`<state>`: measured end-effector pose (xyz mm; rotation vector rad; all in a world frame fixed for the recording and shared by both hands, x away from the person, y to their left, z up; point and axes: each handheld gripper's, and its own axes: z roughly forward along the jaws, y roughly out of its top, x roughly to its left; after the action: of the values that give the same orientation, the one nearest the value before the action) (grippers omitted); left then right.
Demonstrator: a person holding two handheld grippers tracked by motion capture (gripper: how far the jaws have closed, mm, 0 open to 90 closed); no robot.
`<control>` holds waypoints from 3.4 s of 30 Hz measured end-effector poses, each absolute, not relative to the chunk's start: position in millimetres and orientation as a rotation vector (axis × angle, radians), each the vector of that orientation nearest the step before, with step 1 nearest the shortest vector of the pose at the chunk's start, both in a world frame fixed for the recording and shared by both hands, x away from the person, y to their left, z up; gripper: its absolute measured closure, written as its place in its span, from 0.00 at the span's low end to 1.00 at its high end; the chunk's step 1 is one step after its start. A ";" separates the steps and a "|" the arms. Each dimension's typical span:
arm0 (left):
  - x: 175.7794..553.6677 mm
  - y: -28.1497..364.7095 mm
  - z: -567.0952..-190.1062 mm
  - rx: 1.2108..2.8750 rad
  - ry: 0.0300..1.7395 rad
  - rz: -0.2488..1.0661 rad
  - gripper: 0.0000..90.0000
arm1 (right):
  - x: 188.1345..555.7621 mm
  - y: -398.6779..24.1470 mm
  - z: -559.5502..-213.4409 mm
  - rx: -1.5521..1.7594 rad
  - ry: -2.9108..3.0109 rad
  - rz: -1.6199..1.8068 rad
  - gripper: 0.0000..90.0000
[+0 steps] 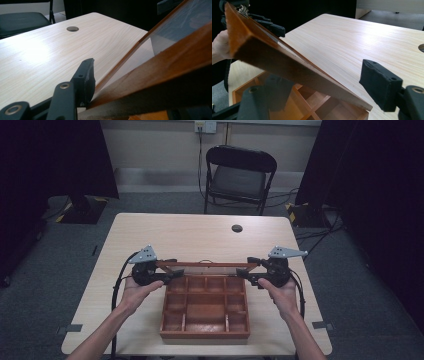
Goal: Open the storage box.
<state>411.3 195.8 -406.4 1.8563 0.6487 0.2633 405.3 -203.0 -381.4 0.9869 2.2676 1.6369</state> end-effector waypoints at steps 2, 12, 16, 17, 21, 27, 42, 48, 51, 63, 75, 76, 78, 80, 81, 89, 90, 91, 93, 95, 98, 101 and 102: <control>412.9 195.9 -407.2 1.858 0.652 0.264 0.52 | 407.7 -202.1 -382.5 0.993 2.270 1.634 0.31; 419.8 195.6 -408.3 1.848 0.680 0.233 0.52 | 420.0 -195.0 -389.2 1.012 2.297 1.605 0.33; 419.7 196.6 -407.4 1.845 0.684 0.242 0.50 | 421.7 -191.5 -392.0 0.997 2.305 1.598 0.37; 419.7 197.7 -406.9 1.833 0.687 0.245 0.49 | 422.1 -191.0 -392.4 0.990 2.308 1.603 0.41; 420.6 204.0 -405.3 1.812 0.709 0.266 0.48 | 424.7 -190.6 -392.6 0.998 2.291 1.610 0.46; 425.0 205.5 -410.3 1.811 0.732 0.275 0.52 | 430.8 -190.6 -395.3 1.020 2.283 1.614 0.48; 435.9 207.4 -414.7 1.803 0.753 0.277 0.58 | 442.5 -192.5 -407.8 1.081 2.273 1.607 0.48; 440.6 207.4 -415.4 1.805 0.762 0.289 0.59 | 446.7 -192.6 -413.9 1.096 2.278 1.596 0.46; 443.1 207.7 -416.0 1.804 0.762 0.290 0.60 | 448.9 -192.5 -416.1 1.100 2.278 1.593 0.47; 446.5 207.3 -420.1 1.808 0.776 0.291 0.60 | 459.7 -189.1 -430.0 1.104 2.297 1.588 0.53; 452.7 204.5 -436.8 1.851 0.814 0.281 0.61 | 465.4 -187.2 -432.4 1.112 2.289 1.576 0.53; 453.0 204.5 -438.0 1.845 0.815 0.284 0.61 | 465.4 -187.2 -432.4 1.112 2.289 1.576 0.53; 452.1 204.3 -440.0 1.828 0.824 0.288 0.61 | 466.2 -187.0 -433.3 1.115 2.290 1.575 0.53; 452.1 204.4 -440.8 1.824 0.830 0.289 0.61 | 467.4 -187.3 -435.3 1.121 2.291 1.593 0.53; 452.5 204.7 -441.0 1.825 0.830 0.284 0.61 | 468.8 -188.5 -437.3 1.134 2.288 1.621 0.53; 456.6 206.1 -445.3 1.827 0.855 0.277 0.63 | 473.3 -185.1 -444.2 1.139 2.300 1.584 0.52; 456.6 206.1 -445.3 1.827 0.855 0.277 0.63 | 473.8 -184.8 -444.9 1.142 2.297 1.579 0.53; 457.0 206.6 -445.8 1.826 0.867 0.270 0.64 | 474.2 -184.4 -445.4 1.137 2.300 1.569 0.53; 458.8 207.7 -447.3 1.819 0.881 0.251 0.64 | 474.4 -183.5 -445.7 1.142 2.296 1.550 0.53; 461.8 209.3 -448.9 1.827 0.893 0.229 0.64 | 476.2 -181.7 -448.0 1.160 2.287 1.529 0.52; 462.9 210.5 -450.3 1.820 0.897 0.211 0.64 | 477.8 -181.0 -449.9 1.170 2.284 1.534 0.52; 464.7 211.0 -450.8 1.825 0.901 0.207 0.63 | 479.4 -180.0 -451.4 1.178 2.282 1.537 0.51; 465.2 211.2 -450.9 1.827 0.902 0.206 0.63 | 479.9 -179.9 -451.9 1.178 2.280 1.539 0.51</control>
<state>465.2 211.2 -450.9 1.8266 0.9020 0.2062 479.9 -179.9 -451.9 1.1776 2.2797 1.5388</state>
